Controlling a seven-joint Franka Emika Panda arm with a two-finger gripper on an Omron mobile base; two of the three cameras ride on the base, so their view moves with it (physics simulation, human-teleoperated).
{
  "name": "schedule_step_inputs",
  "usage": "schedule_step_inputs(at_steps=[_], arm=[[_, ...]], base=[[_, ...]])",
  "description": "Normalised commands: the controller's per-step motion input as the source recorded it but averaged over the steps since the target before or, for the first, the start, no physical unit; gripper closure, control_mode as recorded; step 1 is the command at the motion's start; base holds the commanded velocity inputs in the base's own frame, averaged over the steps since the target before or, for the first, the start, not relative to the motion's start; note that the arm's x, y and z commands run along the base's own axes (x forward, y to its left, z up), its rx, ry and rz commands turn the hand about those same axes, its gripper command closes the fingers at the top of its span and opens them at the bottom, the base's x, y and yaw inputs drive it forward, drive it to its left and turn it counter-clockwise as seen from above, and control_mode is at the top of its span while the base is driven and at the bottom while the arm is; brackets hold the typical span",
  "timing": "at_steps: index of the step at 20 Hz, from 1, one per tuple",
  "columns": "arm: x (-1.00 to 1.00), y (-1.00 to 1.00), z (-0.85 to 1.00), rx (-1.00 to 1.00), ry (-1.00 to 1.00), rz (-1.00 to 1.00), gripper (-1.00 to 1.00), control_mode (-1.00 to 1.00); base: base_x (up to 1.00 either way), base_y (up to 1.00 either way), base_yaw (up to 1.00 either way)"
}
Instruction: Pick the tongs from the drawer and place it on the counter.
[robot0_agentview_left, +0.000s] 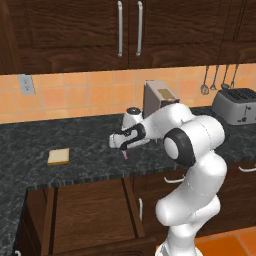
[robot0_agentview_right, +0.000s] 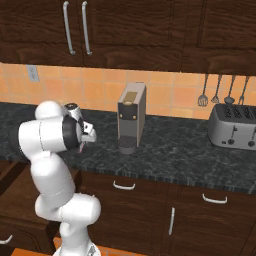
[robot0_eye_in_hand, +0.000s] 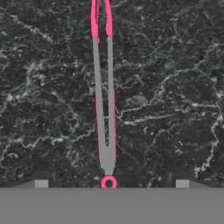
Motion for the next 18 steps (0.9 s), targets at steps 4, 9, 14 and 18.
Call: schedule_step_inputs(at_steps=[4, 9, 14, 18], arm=[[-0.71, -0.31, 0.98, -0.09, 0.00, -0.10, -1.00, -1.00], [-0.93, -0.53, 1.00, 0.00, 0.00, -0.04, -1.00, -1.00], [-0.98, -0.36, 0.58, -0.01, 0.00, -0.08, -1.00, -1.00], [-1.00, -0.42, 0.55, 0.00, 0.00, -0.02, -1.00, -1.00]], base=[[0.00, 0.00, 0.00], [0.00, 0.00, 0.00], [0.00, 0.00, 0.00], [0.00, 0.00, 0.00]])
